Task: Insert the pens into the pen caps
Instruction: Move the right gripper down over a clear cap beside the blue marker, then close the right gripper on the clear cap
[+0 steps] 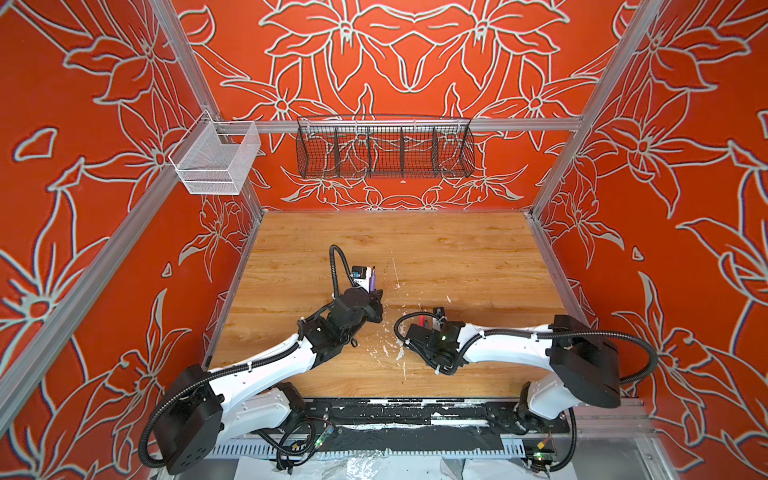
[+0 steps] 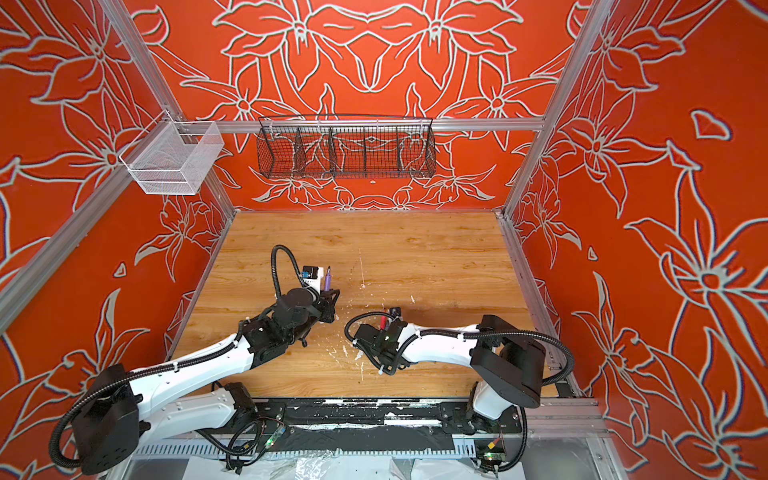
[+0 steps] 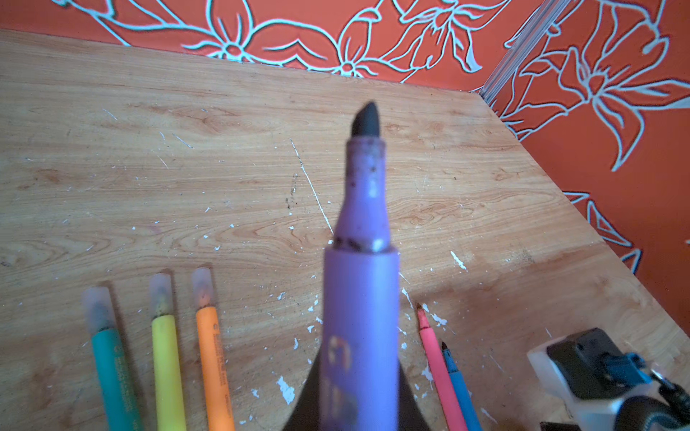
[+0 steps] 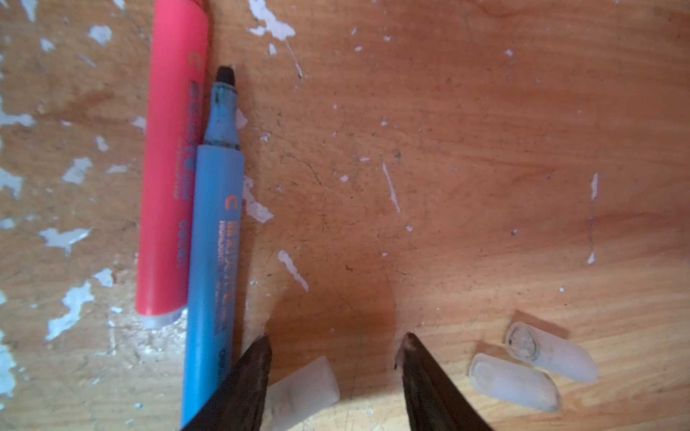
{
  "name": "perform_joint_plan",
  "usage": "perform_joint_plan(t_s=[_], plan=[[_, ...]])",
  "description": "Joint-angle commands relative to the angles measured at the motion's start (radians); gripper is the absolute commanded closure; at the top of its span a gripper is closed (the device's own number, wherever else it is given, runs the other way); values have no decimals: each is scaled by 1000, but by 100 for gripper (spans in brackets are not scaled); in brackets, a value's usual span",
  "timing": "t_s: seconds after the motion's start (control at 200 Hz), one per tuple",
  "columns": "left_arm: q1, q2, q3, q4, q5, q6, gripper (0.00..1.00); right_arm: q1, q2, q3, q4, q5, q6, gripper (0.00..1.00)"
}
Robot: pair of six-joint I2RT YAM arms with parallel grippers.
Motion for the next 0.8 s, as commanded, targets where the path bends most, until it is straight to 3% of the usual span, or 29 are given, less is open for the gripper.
perform_joint_plan(t_s=[0.0, 0.245, 0.555, 0.796], plan=[[3, -9, -1, 11, 2, 5, 100, 27, -29, -31, -46, -7, 47, 42], [3, -8, 2, 10, 4, 7, 100, 40, -57, -106, -36, -31, 73, 44], [3, -20, -4, 7, -3, 11, 100, 39, -25, -122, 20, -40, 56, 63], [3, -19, -4, 12, 4, 11, 100, 34, -1, -140, 66, -67, 55, 85]])
